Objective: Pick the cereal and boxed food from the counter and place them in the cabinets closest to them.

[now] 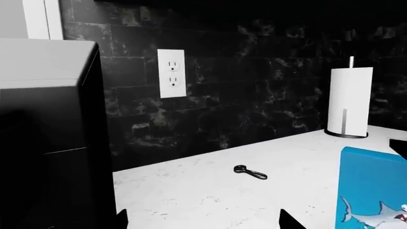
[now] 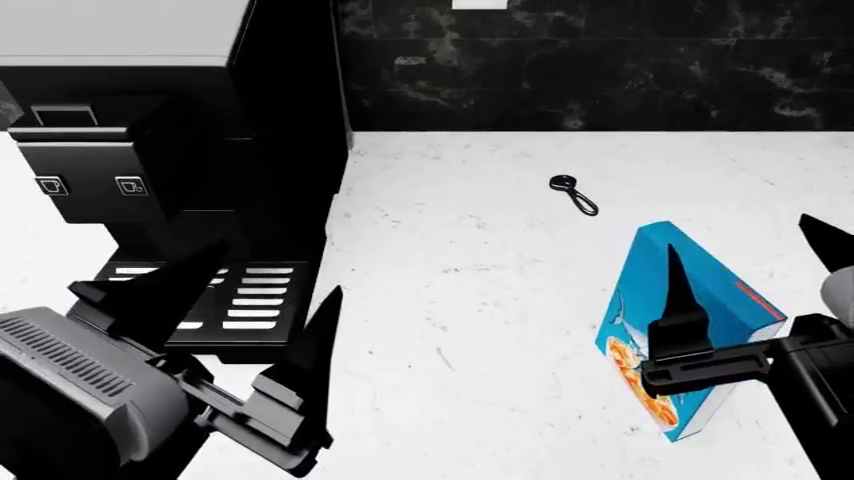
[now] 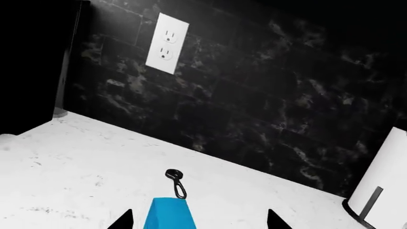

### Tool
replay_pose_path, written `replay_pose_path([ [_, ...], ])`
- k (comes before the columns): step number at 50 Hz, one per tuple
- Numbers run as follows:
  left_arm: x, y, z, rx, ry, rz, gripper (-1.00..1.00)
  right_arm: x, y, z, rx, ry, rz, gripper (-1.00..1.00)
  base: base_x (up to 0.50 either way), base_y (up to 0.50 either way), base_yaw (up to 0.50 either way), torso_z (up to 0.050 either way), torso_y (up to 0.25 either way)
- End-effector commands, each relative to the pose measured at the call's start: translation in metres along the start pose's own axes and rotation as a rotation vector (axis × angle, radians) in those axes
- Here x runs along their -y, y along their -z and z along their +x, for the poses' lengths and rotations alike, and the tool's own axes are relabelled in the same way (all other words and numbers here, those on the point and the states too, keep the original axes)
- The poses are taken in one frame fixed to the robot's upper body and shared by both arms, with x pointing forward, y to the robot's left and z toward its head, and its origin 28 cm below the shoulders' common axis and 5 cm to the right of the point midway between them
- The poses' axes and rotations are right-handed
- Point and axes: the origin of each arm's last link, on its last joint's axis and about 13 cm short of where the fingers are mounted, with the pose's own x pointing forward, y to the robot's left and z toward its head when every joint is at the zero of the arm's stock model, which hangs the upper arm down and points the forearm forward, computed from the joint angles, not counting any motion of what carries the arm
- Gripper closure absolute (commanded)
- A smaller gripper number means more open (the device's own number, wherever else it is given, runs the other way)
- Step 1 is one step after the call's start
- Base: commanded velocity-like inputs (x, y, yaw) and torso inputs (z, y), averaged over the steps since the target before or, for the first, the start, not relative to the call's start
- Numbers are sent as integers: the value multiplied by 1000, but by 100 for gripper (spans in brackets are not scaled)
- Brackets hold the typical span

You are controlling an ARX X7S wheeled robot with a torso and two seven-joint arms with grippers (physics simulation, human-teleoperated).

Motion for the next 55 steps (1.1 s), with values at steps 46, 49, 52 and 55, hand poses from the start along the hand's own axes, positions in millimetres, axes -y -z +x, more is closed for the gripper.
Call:
replay_pose_path([
  [46,0,3,6,-19,8,18,-100,3,32,-19,-160,-2,105,100,0,0,0,0,0],
  [49,0,1,6,-16,9,20,-100,1,32,-19,-161,-2,115,100,0,0,0,0,0],
  [52,0,1,5,-15,7,22,-100,1,31,-18,-154,2,121,100,0,0,0,0,0],
  [55,0,1,5,-12,8,22,-100,-1,28,-15,-123,-1,137,100,0,0,0,0,0],
])
